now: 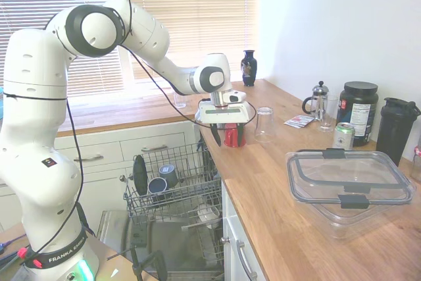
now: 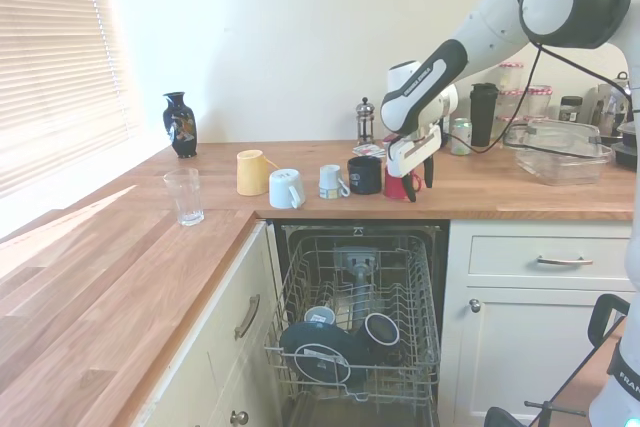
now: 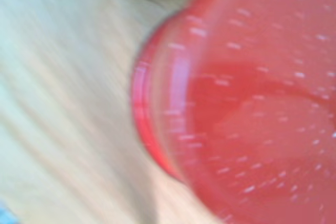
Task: Unload a mug from dishwasher
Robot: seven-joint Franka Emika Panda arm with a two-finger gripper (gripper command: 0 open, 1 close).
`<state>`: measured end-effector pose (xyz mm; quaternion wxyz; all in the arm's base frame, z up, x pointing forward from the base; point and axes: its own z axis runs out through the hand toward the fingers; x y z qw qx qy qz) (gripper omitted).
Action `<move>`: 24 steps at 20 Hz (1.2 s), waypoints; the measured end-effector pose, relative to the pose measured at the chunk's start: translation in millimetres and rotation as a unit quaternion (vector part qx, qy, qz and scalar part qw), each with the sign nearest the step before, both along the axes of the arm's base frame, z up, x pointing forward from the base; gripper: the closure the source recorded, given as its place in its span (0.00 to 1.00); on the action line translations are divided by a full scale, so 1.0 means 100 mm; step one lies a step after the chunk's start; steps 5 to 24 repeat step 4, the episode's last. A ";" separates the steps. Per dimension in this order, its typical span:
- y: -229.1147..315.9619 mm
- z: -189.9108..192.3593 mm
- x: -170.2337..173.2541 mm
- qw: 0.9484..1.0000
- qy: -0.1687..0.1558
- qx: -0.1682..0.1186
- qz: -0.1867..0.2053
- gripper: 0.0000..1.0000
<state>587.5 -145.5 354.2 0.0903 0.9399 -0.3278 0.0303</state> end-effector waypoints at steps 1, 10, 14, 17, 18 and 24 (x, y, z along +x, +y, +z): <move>0.05 0.08 -0.03 1.000 -0.006 0.001 -0.002 0.00; 0.19 0.33 -0.18 1.000 -0.025 0.007 -0.006 0.00; 0.19 0.33 -0.18 1.000 -0.025 0.007 -0.006 0.00; 0.19 0.33 -0.18 1.000 -0.025 0.007 -0.006 0.00; 0.19 0.33 -0.18 1.000 -0.025 0.007 -0.006 0.00; 0.19 0.33 -0.18 1.000 -0.025 0.007 -0.006 0.00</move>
